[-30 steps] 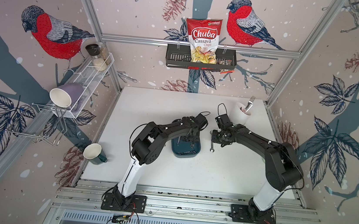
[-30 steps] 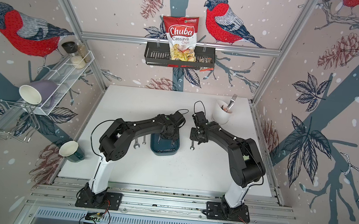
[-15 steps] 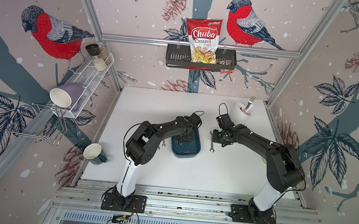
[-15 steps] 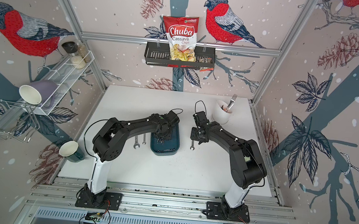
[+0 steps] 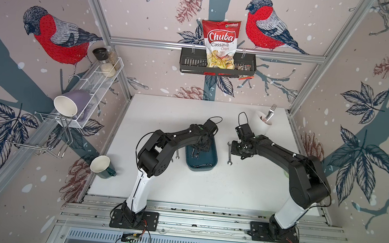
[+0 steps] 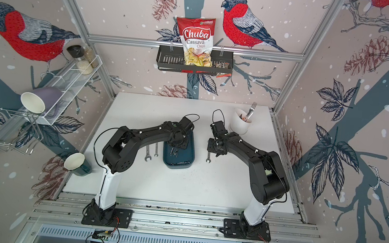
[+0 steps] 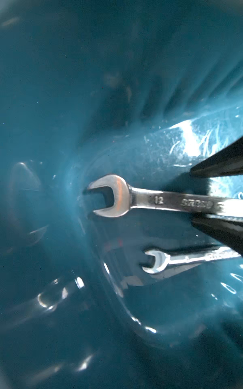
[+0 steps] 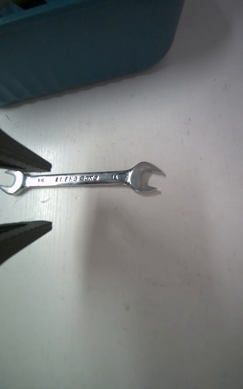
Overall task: Take out the wrench from the storage box
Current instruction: Pick up the wrench from the storage box, then place the wrench at the center of the board, then adjust the storage box at the center of the board.
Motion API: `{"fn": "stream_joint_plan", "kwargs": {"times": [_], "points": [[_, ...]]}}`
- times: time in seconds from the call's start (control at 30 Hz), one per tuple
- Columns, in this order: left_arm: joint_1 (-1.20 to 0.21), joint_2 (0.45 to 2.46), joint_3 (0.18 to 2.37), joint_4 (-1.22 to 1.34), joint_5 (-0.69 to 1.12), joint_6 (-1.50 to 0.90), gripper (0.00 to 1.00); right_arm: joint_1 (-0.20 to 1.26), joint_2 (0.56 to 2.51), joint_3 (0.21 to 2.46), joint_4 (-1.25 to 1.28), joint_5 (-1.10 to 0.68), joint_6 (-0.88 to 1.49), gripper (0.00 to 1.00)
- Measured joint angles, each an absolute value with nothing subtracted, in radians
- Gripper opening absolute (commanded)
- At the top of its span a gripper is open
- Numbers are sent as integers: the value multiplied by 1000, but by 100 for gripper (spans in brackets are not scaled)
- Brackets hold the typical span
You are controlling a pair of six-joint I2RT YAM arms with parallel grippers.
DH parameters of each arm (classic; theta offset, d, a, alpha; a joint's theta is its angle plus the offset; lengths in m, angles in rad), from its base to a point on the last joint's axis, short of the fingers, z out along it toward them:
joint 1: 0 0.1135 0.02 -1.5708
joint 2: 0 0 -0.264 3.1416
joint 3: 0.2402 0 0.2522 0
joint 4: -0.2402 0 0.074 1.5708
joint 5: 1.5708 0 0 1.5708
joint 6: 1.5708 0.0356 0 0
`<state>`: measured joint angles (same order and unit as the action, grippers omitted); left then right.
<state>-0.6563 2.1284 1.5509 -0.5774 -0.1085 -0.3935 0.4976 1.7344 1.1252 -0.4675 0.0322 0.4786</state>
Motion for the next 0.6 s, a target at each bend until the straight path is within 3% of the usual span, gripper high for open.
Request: {"fn": "stream_joint_plan", "kwargs": {"times": [0.27, 0.6], "points": [[-656, 2123, 1526, -538, -123, -393, 13, 491, 1732, 1122, -465, 27, 478, 44], [-654, 2076, 1545, -593, -112, -397, 11, 489, 1724, 1121, -465, 25, 478, 44]]}}
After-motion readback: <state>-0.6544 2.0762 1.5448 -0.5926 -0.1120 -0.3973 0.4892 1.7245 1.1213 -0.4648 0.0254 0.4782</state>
